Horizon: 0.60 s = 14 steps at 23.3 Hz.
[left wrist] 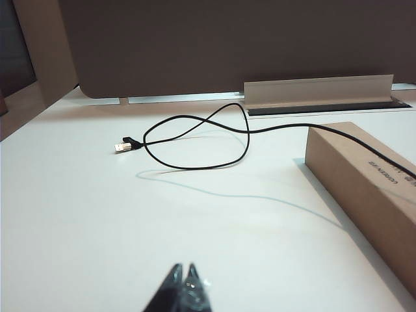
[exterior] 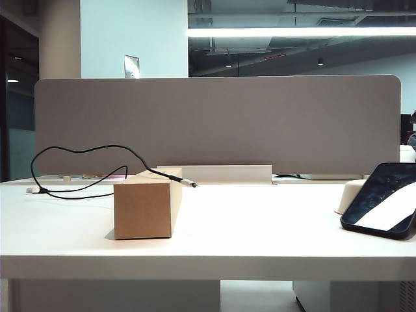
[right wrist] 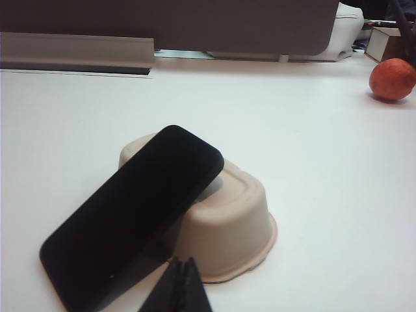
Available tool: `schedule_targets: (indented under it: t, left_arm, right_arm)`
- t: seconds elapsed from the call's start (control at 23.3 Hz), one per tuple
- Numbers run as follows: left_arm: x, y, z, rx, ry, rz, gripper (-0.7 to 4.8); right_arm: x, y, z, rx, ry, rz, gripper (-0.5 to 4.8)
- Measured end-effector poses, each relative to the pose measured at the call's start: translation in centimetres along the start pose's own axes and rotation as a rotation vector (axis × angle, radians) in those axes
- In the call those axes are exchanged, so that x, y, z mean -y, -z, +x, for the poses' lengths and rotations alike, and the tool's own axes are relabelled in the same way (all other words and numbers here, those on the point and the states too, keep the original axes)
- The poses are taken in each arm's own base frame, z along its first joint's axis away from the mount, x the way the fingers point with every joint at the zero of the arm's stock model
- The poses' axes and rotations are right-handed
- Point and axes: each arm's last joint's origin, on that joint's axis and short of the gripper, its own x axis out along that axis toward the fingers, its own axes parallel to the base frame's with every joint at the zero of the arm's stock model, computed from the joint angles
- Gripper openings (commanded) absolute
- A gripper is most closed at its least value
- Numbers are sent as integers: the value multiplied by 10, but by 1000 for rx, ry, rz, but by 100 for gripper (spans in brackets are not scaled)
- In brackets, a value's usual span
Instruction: Pick up the charging cable and the phone, plug the charging cable into the charging port on the phone, and finally place them back on the table.
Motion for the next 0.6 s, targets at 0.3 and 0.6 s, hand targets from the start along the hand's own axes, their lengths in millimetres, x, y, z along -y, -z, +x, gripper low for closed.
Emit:
schedule_targets:
  t: [0.3,0.6]
  left_arm:
    - [1,-1,0,17,45,-16,-6]
    - [0,-27,-5,107,44,-21,-6]
  right_arm:
    - [-1,0,0,0,-19,88,-1]
    - [0,-11,-1,80,-28,102,-1]
